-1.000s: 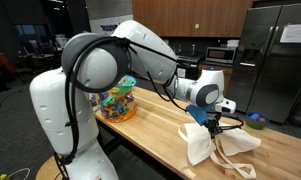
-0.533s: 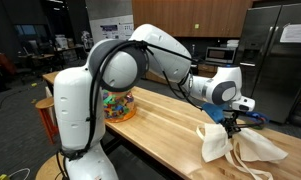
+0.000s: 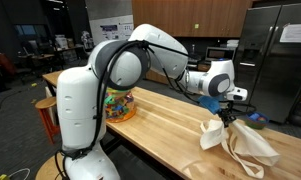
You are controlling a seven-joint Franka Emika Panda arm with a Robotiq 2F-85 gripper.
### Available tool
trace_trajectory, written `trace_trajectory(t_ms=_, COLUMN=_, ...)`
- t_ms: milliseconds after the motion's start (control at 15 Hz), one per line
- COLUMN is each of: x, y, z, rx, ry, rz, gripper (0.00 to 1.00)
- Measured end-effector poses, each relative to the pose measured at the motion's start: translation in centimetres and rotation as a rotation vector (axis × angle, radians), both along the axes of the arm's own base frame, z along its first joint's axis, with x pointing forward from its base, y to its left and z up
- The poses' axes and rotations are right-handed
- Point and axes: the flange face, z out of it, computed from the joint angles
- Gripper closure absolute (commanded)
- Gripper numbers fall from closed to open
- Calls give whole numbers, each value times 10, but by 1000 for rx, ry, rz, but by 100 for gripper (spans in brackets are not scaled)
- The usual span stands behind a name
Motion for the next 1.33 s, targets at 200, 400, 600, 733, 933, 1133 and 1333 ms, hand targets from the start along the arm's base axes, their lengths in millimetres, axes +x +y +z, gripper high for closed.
trace_trajectory(t_ms=200, x=36, y=45, z=14, rx=-14, ry=-33, rz=104, gripper=99)
trace_trajectory(t_ms=400, x=72, y=92, z=36, rx=-36, ry=-85, rz=213, gripper=99)
trace_trajectory(t_ms=600, x=100, y=128, z=63, rx=-66, ry=-138, rz=316, gripper=99)
trace_trajectory(t_ms=733, x=118, y=151, z=81, rx=-86, ry=-174, rz=390, gripper=99)
trace_trajectory(t_ms=933, x=141, y=189, z=100, rx=-104, ry=-224, rz=511, gripper=99)
trace_trajectory(t_ms=1133, x=154, y=222, z=108, rx=-112, ry=-259, rz=622, gripper=99)
trace_trajectory(t_ms=1333, x=159, y=246, z=110, rx=-117, ry=-271, rz=719, gripper=99)
